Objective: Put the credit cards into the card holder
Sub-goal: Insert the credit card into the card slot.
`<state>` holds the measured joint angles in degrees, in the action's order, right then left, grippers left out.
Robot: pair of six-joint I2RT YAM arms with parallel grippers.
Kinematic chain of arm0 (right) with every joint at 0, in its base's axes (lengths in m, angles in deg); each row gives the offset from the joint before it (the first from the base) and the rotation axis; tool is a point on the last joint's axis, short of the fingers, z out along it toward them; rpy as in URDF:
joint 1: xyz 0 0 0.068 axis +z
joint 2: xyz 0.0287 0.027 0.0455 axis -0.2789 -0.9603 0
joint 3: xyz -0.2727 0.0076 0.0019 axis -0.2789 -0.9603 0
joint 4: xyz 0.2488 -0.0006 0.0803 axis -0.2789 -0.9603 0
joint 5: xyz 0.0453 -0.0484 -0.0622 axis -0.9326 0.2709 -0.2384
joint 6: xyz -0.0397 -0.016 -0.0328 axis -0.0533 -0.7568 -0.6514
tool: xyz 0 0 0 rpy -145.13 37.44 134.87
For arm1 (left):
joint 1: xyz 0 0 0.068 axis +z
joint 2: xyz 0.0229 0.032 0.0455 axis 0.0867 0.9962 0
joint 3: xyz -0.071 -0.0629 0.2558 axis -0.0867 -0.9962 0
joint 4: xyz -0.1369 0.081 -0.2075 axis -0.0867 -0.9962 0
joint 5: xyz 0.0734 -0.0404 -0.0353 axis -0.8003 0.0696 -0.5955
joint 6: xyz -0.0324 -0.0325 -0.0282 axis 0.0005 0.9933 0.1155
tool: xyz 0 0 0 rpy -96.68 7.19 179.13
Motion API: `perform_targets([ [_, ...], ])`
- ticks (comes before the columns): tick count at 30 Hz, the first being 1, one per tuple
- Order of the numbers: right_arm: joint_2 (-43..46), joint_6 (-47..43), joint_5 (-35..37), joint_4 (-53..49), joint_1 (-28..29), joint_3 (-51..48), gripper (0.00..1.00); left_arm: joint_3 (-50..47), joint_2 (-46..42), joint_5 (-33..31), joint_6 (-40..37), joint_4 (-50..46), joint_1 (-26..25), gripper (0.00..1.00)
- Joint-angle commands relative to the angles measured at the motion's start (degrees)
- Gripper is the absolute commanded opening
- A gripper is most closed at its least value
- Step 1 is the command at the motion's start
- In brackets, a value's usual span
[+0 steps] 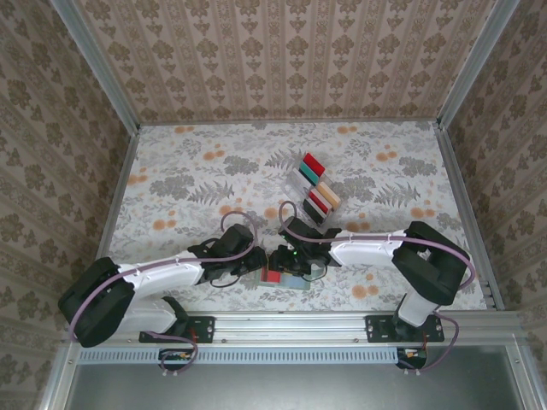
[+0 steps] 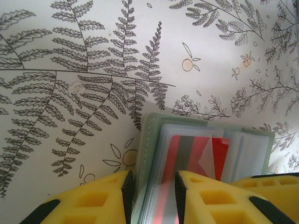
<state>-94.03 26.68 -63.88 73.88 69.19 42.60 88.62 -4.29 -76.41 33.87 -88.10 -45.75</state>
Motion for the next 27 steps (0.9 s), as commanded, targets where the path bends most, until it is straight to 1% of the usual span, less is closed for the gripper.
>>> perform_targets([
  [1,1.81,-0.74,2.63,-5.69,0.60,2.11,0.42,-0.84,0.32,0.24,0.70,0.58,-0.49,0.32],
  [4,1.57,-0.83,2.95,-6.36,0.85,2.35,0.42,-0.84,0.32,0.22,0.65,0.59,-0.44,0.32],
  [10,0.12,-0.68,2.07,-5.54,1.11,3.02,0.41,-0.88,0.06,0.27,0.70,0.52,-0.52,0.32],
  [16,-1.87,-0.88,-0.24,-1.74,1.41,3.67,0.39,-0.84,0.15,0.44,0.70,0.68,-0.50,0.32],
  [19,-2.79,-0.71,-0.40,-1.47,1.41,4.39,0.39,-0.86,0.19,0.42,0.78,0.68,-0.45,0.32],
  [24,-2.66,-1.47,-2.06,1.26,1.68,4.57,0.38,-1.02,0.24,0.39,0.89,0.91,-0.47,0.32],
  [27,-1.26,-1.49,0.50,-1.28,1.72,4.54,0.39,-0.91,0.15,0.25,0.87,0.76,-0.48,0.32],
])
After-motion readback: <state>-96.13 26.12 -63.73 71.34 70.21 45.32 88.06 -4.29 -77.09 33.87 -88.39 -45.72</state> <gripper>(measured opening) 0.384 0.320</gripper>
